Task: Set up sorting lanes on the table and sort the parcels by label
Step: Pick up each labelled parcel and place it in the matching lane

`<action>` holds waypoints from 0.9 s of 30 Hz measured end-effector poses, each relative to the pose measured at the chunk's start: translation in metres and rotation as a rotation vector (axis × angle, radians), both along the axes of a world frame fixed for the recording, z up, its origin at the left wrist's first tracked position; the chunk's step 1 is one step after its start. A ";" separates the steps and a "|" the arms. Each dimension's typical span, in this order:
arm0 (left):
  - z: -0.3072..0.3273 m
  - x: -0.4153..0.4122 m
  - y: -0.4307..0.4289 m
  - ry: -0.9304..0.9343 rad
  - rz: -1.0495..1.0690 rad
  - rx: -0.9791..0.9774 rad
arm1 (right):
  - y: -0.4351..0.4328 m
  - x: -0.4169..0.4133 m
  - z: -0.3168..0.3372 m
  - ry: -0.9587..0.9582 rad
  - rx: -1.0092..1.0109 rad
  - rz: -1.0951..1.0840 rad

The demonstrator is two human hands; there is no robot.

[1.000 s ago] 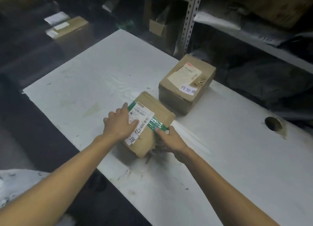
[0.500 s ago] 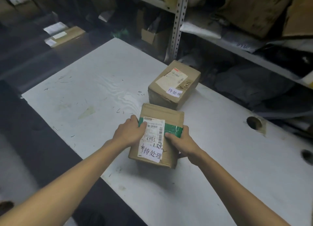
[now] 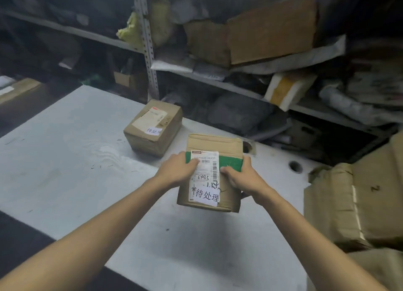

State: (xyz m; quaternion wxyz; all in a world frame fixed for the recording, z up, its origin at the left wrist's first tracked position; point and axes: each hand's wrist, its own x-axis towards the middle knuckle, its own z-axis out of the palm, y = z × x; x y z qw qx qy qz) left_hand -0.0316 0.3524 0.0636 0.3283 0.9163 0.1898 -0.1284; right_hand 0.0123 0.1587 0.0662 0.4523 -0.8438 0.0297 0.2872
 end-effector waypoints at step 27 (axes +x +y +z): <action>0.081 -0.015 -0.154 -0.227 -0.569 -0.549 | -0.135 -0.139 0.091 -0.420 -0.097 -0.780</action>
